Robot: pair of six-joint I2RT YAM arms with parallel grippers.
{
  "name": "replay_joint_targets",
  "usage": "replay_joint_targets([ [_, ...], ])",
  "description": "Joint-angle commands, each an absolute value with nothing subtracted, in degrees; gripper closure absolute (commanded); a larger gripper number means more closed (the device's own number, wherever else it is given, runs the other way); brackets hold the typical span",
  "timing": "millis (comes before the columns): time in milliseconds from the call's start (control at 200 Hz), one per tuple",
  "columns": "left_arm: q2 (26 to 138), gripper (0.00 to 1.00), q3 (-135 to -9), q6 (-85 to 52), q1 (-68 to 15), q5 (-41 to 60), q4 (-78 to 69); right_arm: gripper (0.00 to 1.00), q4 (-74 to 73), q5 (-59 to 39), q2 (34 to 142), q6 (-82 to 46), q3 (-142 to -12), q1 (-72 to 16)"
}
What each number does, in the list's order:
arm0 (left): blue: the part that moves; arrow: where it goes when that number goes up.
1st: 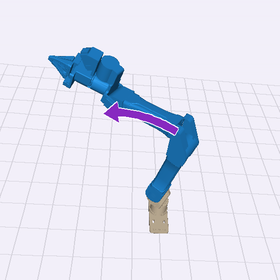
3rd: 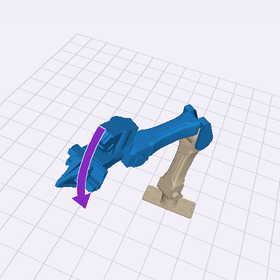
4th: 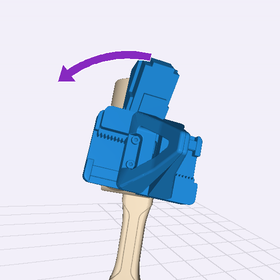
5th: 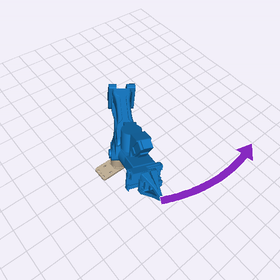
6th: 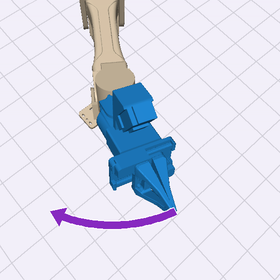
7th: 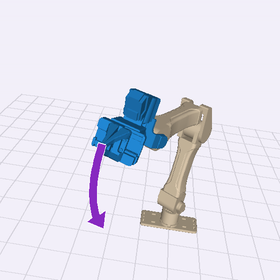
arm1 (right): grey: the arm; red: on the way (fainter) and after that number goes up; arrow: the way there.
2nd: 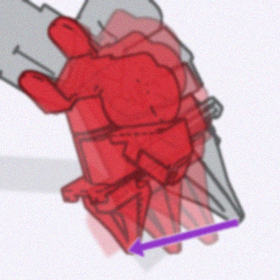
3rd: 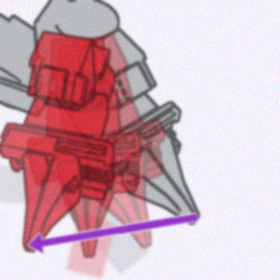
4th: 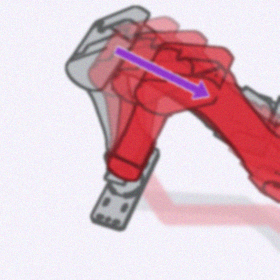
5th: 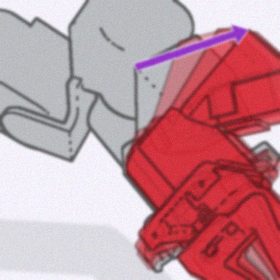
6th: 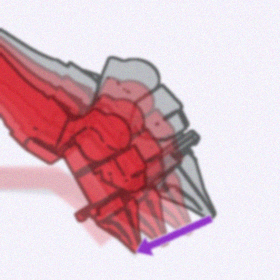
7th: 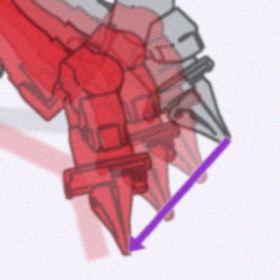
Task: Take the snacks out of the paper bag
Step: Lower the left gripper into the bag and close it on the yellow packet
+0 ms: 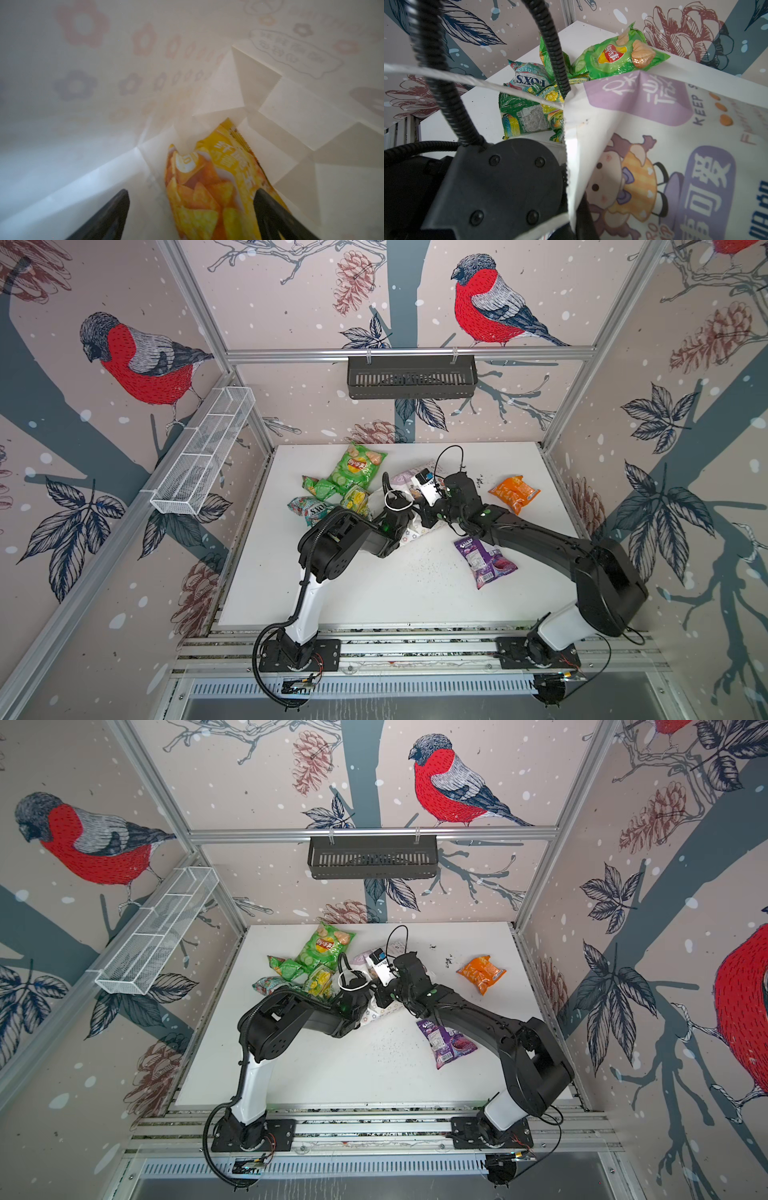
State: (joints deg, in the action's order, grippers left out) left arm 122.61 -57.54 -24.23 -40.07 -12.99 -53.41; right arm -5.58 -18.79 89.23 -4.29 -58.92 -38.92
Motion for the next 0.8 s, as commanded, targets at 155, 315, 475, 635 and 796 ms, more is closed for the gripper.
replay_joint_targets([
  [155,124.69,0.08,-58.32,-24.55,-42.0,-6.08,-60.95,1.0,-8.15,-23.73,89.64,-4.79,-57.94,-38.67],
  [315,126.05,0.24,-59.57,-26.39,-42.1,-4.99,-61.87,1.0,-8.26,-23.73,89.79,-4.84,-57.79,-38.65],
  [475,126.39,0.39,-59.93,-27.3,-42.1,-4.71,-62.99,1.0,-8.28,-23.64,89.32,-4.66,-56.92,-38.36],
  [635,127.75,0.68,-62.02,-28.54,-42.17,-2.54,-62.29,1.0,-8.94,-23.86,88.57,-5.01,-55.91,-37.27],
  [796,128.72,0.89,-63.58,-29.31,-42.13,-1.88,-60.94,1.0,-9.14,-23.92,87.77,-5.11,-55.23,-36.82],
])
